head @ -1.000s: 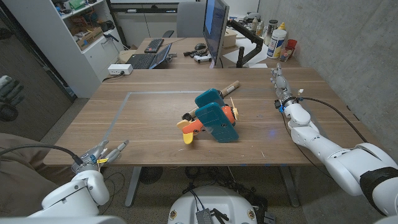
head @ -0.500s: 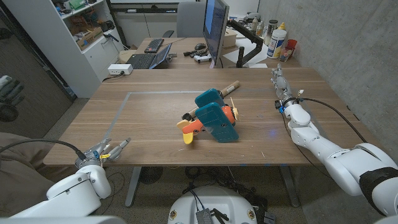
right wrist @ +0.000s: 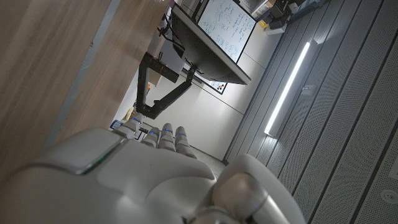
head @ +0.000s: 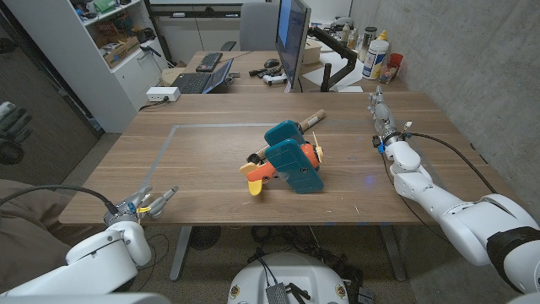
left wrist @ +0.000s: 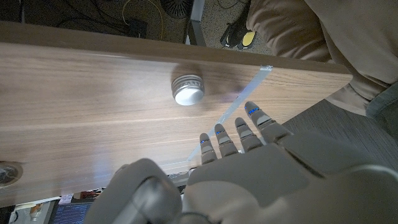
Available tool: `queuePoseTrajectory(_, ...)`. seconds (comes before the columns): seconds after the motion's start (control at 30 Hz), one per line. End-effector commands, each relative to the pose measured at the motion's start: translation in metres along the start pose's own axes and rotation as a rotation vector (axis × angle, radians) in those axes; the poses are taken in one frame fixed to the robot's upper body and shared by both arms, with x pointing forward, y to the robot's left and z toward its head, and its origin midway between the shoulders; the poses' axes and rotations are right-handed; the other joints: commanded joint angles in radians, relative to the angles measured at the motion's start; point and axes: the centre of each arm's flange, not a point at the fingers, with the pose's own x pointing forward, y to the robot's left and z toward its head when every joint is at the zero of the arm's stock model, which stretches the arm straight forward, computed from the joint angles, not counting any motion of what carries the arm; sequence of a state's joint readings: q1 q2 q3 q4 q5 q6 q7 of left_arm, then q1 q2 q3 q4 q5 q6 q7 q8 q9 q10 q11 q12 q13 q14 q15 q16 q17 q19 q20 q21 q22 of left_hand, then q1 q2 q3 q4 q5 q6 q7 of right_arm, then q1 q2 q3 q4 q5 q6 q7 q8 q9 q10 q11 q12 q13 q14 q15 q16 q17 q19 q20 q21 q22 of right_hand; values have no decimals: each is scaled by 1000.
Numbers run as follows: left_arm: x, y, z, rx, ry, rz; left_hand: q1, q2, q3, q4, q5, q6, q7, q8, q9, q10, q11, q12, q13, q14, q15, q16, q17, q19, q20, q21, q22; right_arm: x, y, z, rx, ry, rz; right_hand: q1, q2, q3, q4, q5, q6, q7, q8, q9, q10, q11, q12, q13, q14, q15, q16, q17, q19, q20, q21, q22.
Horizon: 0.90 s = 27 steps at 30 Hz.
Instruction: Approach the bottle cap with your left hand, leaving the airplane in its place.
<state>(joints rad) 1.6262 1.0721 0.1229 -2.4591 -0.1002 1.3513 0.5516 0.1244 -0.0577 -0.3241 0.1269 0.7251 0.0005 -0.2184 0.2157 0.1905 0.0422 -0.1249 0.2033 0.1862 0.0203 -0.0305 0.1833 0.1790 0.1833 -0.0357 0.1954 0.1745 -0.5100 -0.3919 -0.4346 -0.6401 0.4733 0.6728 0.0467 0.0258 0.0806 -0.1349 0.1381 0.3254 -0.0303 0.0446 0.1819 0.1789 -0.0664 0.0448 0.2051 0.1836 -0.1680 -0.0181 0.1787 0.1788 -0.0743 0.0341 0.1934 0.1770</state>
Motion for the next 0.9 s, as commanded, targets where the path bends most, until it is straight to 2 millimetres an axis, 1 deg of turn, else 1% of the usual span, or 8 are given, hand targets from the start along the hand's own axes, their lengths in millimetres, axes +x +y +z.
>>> queuePoseTrajectory(0.03, 8, -2, 6, 20, -9, -14, 6, 0, 1, 2, 5, 10, 0, 6, 3, 5, 4, 1, 3, -8, -122, 3, 2, -7, -50, -2, 4, -3, 3, -2, 3, 10, -2, -10, 6, -10, 0, 4, 1, -2, 8, 4, 0, 0, 6, 2, -8, 1, 6, 2, 0, 2, 5, 3)
queuePoseTrajectory(0.33, 10, -1, 9, 13, -18, -3, 7, 1, 1, 2, 5, 16, 0, 7, 3, 5, 5, 1, 3, -6, -120, 4, 2, -5, -50, -1, 4, -2, 2, -2, 5, 8, -6, -9, 6, -10, 0, 5, 2, -2, 8, 4, 0, 3, 6, 2, -8, 1, 6, 2, 0, 2, 5, 3)
queuePoseTrajectory(0.5, 11, -1, 12, 19, -22, -8, 10, 2, 2, 1, 5, 22, 0, 8, 3, 10, 3, 2, 3, 0, -122, 6, 2, 8, -54, 4, 4, -1, 1, -3, 5, 11, -6, -9, 6, -11, 0, 5, 1, -2, 8, 4, 0, 2, 6, 2, -9, 1, 6, 2, 0, 2, 5, 3)
queuePoseTrajectory(0.9, 17, -2, 24, 31, -44, -8, 14, 3, 3, 0, 6, 26, -1, 9, 3, 9, 4, 1, 3, -1, -122, 6, 2, 7, -53, 3, 4, 2, -1, -3, 8, 7, -5, -9, 7, -11, 0, 5, 0, -2, 8, 4, -1, 3, 6, 2, -8, 1, 6, 2, 0, 2, 5, 3)
